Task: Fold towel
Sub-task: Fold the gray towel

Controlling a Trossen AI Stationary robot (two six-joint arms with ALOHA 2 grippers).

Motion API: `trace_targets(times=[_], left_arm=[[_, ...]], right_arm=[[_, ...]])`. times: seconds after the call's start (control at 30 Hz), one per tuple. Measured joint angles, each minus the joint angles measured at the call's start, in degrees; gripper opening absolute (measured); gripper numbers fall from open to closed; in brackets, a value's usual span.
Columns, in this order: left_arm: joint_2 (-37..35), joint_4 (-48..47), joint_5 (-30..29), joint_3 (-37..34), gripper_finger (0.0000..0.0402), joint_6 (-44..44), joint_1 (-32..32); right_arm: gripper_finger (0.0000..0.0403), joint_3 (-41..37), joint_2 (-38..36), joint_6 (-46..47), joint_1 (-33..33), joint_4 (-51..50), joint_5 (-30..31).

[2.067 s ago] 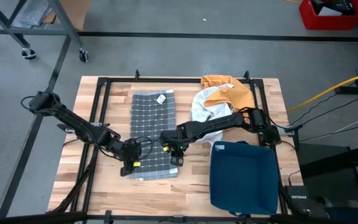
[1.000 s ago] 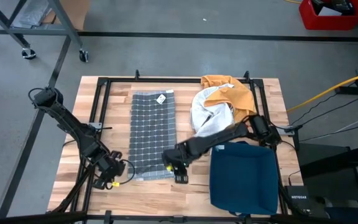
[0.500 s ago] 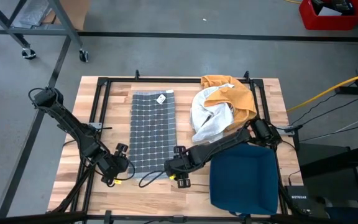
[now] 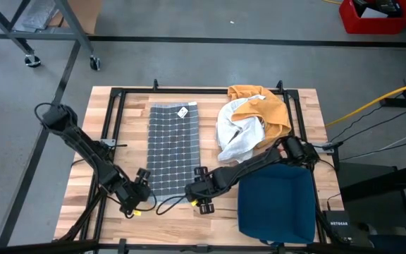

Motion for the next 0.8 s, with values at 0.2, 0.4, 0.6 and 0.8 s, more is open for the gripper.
trace_targets(times=[0.2, 0.4, 0.6, 0.8], left_arm=[[1.9, 4.2, 1.3, 0.0, 0.0166, -1.2, -2.4], [3.3, 4.8, -0.5, 0.0, 0.0166, 0.8, -2.9], [3.9, 4.8, -5.4, 0.0, 0.0166, 0.4, -2.6], [3.9, 4.8, -5.9, 0.0, 0.0166, 0.3, -2.4]], right_arm=[[0.0179, 0.0, 1.5, -0.8, 0.0, -0.5, -0.1], [0.0179, 0.0, 3.0, -1.7, 0.0, -0.2, 0.8], [0.0179, 0.0, 3.2, -1.6, 0.0, 0.2, 0.2], [0.0179, 0.0, 3.2, -1.2, 0.7, 0.3, -0.4]])
